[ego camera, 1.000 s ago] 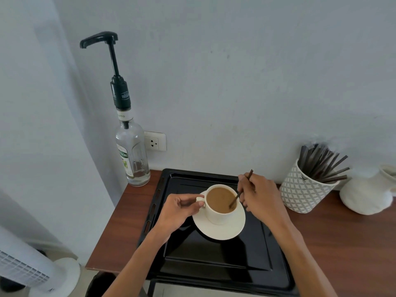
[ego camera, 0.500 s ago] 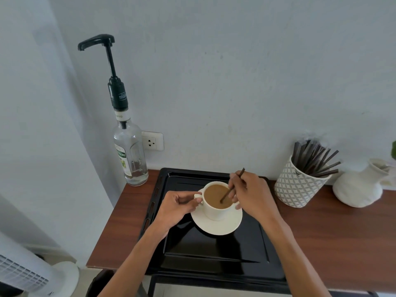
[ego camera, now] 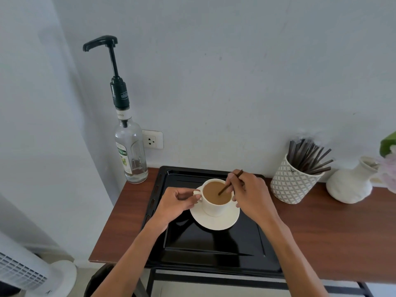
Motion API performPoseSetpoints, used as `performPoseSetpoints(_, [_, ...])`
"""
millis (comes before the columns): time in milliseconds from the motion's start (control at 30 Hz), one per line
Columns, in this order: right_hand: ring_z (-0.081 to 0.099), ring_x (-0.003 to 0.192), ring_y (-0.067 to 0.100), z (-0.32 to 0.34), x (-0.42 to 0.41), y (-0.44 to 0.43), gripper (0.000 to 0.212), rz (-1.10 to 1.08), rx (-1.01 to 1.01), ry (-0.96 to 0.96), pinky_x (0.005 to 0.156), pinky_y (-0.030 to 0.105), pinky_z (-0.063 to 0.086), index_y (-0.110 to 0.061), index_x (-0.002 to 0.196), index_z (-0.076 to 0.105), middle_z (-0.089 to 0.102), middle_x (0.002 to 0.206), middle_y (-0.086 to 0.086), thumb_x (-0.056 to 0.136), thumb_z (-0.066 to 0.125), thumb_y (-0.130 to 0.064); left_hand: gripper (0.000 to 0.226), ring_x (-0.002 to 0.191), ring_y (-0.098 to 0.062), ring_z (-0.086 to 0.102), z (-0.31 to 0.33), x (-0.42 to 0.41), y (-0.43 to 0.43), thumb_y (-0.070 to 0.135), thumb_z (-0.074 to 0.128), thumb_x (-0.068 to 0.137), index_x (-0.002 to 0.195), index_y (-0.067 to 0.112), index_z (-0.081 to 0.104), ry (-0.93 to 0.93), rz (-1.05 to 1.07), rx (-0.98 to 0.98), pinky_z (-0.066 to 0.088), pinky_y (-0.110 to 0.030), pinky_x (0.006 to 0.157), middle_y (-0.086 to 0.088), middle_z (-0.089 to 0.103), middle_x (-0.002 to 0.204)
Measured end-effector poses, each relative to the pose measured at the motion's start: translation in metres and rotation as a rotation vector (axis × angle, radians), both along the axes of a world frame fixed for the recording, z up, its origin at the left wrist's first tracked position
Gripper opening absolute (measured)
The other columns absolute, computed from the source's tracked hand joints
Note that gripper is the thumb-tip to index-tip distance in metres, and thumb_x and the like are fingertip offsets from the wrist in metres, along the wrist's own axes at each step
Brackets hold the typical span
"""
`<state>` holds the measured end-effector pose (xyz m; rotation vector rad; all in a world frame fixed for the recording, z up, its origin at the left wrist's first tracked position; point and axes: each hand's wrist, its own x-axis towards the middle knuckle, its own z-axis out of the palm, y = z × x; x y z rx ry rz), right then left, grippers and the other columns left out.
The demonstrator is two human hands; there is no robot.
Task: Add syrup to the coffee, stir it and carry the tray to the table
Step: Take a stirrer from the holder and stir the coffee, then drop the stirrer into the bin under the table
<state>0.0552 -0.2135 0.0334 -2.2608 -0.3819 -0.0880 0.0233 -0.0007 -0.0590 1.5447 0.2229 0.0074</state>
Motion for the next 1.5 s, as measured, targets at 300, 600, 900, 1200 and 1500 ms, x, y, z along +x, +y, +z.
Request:
performPoseSetpoints(300, [0.07, 0.066, 0.003, 0.02, -0.012, -0.017, 0.029, -0.081, 0.058, -0.136, 0.066, 0.047, 0.062, -0.03, 0.083, 0.068, 0.073, 0.07, -0.015, 0.105, 0.048, -0.028, 0.019, 0.091, -0.013, 0.08, 0.019, -0.004, 0.013, 0.019, 0.08, 0.088, 0.108, 0.018, 0.081, 0.001, -0.001, 0.158, 0.063, -0.034, 0.089, -0.002, 0.084, 0.093])
performPoseSetpoints(600, [0.072, 0.071, 0.015, 0.014, -0.052, -0.01, 0.028, -0.14, 0.126, -0.189, 0.074, 0.049, 0.059, -0.021, 0.091, 0.069, 0.073, 0.077, -0.011, 0.107, 0.047, -0.024, 0.023, 0.111, -0.004, 0.07, 0.038, -0.041, 0.037, 0.043, 0.068, 0.093, 0.111, 0.034, 0.079, -0.033, 0.03, 0.754, 0.054, -0.032, 0.101, 0.016, 0.079, 0.113])
performPoseSetpoints(900, [0.072, 0.064, 0.014, 0.005, -0.072, -0.012, 0.03, -0.32, 0.381, -0.162, 0.063, 0.046, 0.062, -0.019, 0.092, 0.067, 0.077, 0.088, 0.003, 0.108, 0.042, -0.024, 0.062, 0.152, -0.03, 0.033, 0.047, -0.089, 0.051, 0.053, 0.048, 0.102, 0.153, 0.019, 0.043, 0.028, -0.113, 0.952, 0.021, -0.054, 0.125, -0.012, 0.047, 0.158])
performPoseSetpoints(1200, [0.076, 0.07, 0.022, -0.016, -0.114, 0.041, 0.039, -0.409, 1.023, 0.375, 0.055, 0.028, 0.063, 0.0, 0.119, 0.066, 0.079, 0.096, 0.015, 0.11, 0.041, -0.028, 0.073, 0.151, -0.031, 0.035, 0.028, -0.168, 0.12, 0.063, 0.034, 0.1, 0.158, 0.019, 0.034, 0.032, 0.115, 1.057, 0.028, -0.049, 0.122, -0.008, 0.04, 0.163])
performPoseSetpoints(1500, [0.073, 0.07, 0.023, -0.025, -0.147, 0.163, 0.037, -0.252, 1.028, 0.521, 0.053, 0.026, 0.062, -0.003, 0.112, 0.066, 0.077, 0.096, 0.014, 0.111, 0.039, -0.028, 0.071, 0.157, -0.03, 0.019, 0.009, -0.221, 0.229, 0.057, 0.032, 0.104, 0.158, 0.012, 0.031, 0.114, 0.162, 1.187, 0.015, -0.046, 0.128, -0.011, 0.033, 0.166])
